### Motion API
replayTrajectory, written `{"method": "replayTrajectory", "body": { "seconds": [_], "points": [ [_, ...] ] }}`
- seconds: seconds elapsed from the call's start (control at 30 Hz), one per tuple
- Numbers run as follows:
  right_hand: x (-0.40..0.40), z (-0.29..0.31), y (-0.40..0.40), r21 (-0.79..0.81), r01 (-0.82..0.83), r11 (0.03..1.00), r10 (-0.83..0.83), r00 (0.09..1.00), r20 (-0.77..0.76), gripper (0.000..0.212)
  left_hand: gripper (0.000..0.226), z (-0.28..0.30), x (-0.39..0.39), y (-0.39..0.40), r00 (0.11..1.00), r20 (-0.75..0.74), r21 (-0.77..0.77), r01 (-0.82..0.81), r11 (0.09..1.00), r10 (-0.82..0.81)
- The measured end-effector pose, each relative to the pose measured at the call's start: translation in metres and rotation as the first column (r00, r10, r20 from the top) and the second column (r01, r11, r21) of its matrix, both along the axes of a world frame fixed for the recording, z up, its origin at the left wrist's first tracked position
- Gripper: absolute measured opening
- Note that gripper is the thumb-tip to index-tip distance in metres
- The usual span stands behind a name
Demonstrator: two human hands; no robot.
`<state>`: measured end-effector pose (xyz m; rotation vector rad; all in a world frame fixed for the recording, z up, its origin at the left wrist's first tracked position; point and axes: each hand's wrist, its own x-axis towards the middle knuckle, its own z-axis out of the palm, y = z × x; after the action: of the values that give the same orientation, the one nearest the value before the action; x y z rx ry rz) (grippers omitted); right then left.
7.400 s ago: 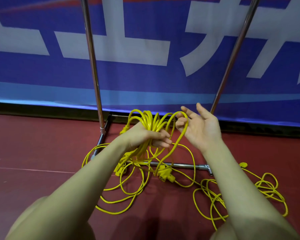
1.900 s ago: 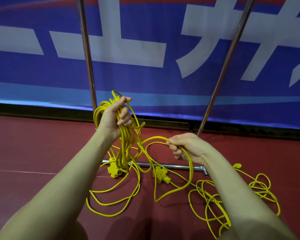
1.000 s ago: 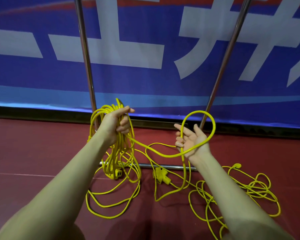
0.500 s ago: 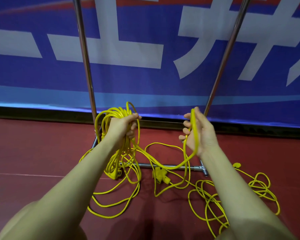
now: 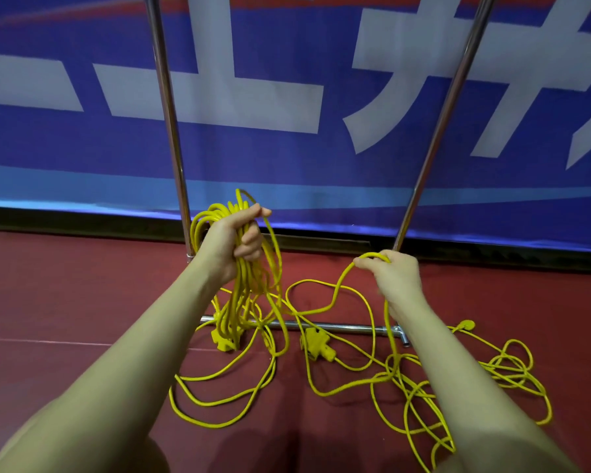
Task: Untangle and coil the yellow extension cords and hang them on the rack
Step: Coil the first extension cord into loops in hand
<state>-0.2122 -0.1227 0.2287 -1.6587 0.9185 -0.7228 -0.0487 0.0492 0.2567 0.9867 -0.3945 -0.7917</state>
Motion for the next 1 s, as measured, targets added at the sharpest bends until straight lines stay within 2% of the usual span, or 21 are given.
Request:
{"method": "replayTrajectory", "body": {
  "seconds": [0.07, 0.13, 0.2, 0.27, 0.37, 0.5, 0.6, 0.8, 1.0],
  "points": [
    [0.003, -0.004, -0.001, 0.115, 0.057, 0.992, -0.052, 0.998, -0.047, 0.035, 0.029, 0.002, -0.002, 0.001, 0.999, -0.009, -0.019, 0.044, 0.999, -0.044],
    [0.005, -0.005, 0.0, 0.328, 0.026, 0.944, -0.017, 0.999, -0.029, 0.039, 0.03, 0.001, -0.005, 0.001, 0.996, 0.0, -0.022, 0.088, 0.996, -0.088],
    [0.007, -0.002, 0.002, 0.571, -0.086, 0.817, 0.062, 0.996, 0.061, 0.039, 0.032, 0.0, -0.007, 0.001, 0.992, 0.017, -0.021, 0.125, 0.992, -0.125],
    [0.009, 0.004, 0.004, 0.724, -0.201, 0.66, 0.114, 0.979, 0.167, 0.043, 0.029, -0.001, -0.007, 0.001, 0.989, 0.044, -0.007, 0.14, 0.99, -0.14],
    [0.011, 0.01, 0.006, 0.803, -0.295, 0.518, 0.102, 0.953, 0.284, 0.039, 0.025, -0.001, -0.006, 0.001, 0.989, 0.058, 0.005, 0.134, 0.991, -0.134],
    [0.012, 0.011, 0.009, 0.854, -0.281, 0.437, 0.037, 0.955, 0.296, 0.027, 0.032, 0.001, -0.004, 0.003, 0.987, 0.054, -0.017, 0.156, 0.988, -0.155],
    [0.016, 0.007, 0.007, 0.858, -0.249, 0.45, -0.073, 0.947, 0.313, 0.027, 0.035, 0.003, -0.008, 0.004, 0.972, 0.074, -0.006, 0.224, 0.975, -0.223],
    [0.026, 0.007, 0.003, 0.739, -0.309, 0.599, -0.224, 0.821, 0.525, 0.015, 0.029, -0.001, -0.018, 0.001, 0.949, 0.112, 0.125, 0.281, 0.952, -0.295],
    [0.038, 0.023, 0.016, 0.69, -0.415, 0.593, -0.297, 0.684, 0.666, 0.012, 0.018, -0.017, -0.033, -0.009, 0.941, 0.108, 0.249, 0.287, 0.925, -0.321]
  ]
}}
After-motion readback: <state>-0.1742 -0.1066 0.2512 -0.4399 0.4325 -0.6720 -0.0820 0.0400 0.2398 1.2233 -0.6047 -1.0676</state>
